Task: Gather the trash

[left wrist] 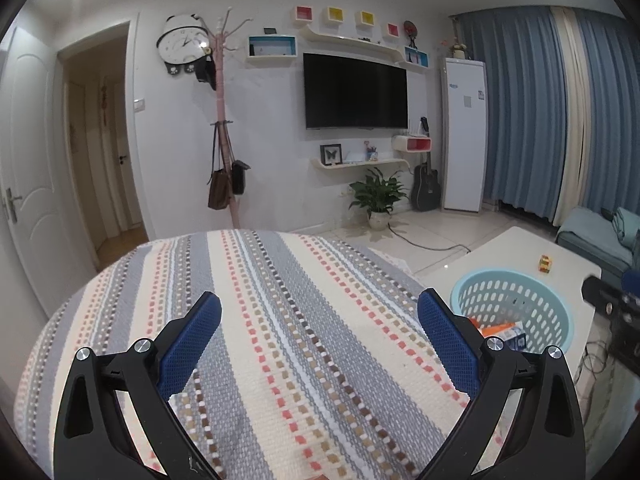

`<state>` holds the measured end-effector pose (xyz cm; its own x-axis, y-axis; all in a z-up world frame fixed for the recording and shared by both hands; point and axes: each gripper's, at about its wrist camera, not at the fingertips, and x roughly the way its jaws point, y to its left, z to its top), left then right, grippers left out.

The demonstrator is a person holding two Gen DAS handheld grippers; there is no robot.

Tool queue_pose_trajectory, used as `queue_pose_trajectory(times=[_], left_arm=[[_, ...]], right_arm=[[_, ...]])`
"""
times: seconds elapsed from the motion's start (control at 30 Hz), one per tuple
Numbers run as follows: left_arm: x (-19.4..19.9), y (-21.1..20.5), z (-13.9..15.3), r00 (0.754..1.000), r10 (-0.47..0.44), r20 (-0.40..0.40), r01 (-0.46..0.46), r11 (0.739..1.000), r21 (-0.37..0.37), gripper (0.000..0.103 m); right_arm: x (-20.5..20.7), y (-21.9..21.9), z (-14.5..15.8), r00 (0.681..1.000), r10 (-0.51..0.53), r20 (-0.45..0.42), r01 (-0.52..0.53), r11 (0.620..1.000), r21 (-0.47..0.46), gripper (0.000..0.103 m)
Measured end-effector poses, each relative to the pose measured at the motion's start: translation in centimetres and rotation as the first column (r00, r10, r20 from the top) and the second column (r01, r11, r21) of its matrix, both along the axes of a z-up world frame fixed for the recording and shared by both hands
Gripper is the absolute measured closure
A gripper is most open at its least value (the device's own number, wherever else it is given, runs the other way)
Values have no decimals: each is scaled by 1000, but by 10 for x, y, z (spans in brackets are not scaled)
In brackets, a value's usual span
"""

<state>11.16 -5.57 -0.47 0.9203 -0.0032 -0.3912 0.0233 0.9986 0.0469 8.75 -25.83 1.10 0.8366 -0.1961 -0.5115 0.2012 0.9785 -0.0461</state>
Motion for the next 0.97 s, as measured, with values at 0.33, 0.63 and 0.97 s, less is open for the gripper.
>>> queue_pose_trajectory(times=[0.33, 0.63, 0.97], left_arm=[[-36, 0, 19, 998, -51, -30, 51, 999, -9, 8], [-72, 3, 40, 998, -53, 39, 54, 998, -25, 8], [-78, 12, 40, 999, -31, 12, 31, 998, -47, 8]], right_arm=[[-13, 8, 16, 999, 2, 35, -2, 1000, -21, 34], [-29, 9, 29, 999, 14, 52, -15, 1000, 12, 34], [-36, 15, 30, 999, 15, 45, -15, 1000, 8, 34]])
